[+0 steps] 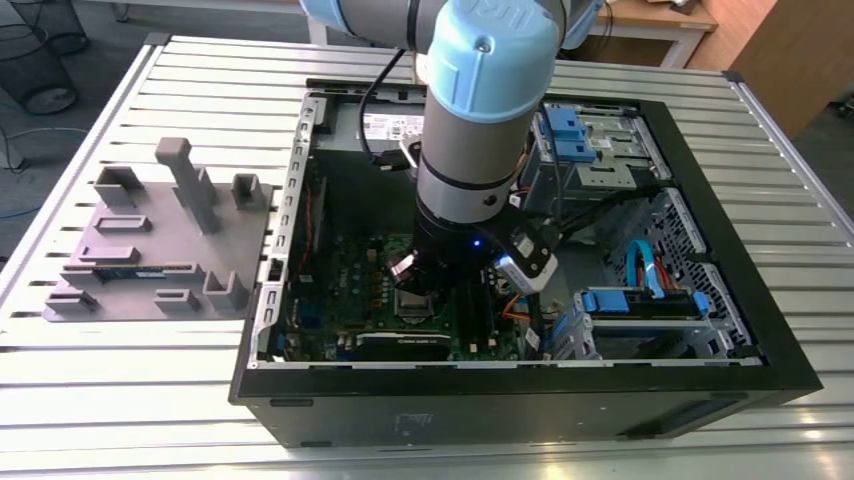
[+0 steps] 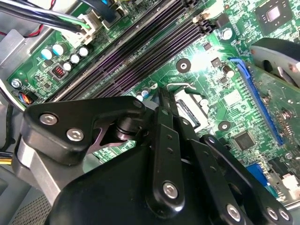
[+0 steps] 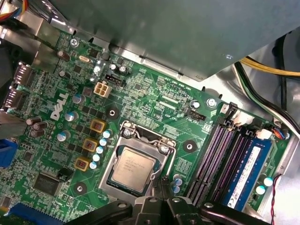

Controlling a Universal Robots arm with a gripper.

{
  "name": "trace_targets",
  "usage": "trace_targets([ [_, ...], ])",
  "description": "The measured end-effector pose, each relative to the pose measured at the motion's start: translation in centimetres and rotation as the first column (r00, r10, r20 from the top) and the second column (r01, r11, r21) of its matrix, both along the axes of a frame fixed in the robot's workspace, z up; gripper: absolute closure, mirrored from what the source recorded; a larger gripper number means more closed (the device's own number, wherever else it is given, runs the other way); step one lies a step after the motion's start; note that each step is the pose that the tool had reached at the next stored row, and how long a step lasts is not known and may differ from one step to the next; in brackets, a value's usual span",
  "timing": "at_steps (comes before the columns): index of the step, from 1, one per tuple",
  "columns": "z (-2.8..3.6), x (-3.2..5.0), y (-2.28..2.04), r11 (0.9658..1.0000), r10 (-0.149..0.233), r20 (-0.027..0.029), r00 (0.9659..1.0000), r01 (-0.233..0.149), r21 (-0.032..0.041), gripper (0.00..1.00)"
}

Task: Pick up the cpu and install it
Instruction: 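Install the first cpu locking lever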

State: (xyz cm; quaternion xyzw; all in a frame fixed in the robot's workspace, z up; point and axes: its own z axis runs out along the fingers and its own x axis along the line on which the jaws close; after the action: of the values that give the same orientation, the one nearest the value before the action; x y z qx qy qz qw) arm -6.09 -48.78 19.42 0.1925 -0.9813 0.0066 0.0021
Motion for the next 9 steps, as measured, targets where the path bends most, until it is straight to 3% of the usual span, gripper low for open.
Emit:
trace_targets([
  [9, -0.61, 0.09, -0.16, 1.0, 0.0, -0.0005, 1.0, 0.0, -0.0009, 0.89],
])
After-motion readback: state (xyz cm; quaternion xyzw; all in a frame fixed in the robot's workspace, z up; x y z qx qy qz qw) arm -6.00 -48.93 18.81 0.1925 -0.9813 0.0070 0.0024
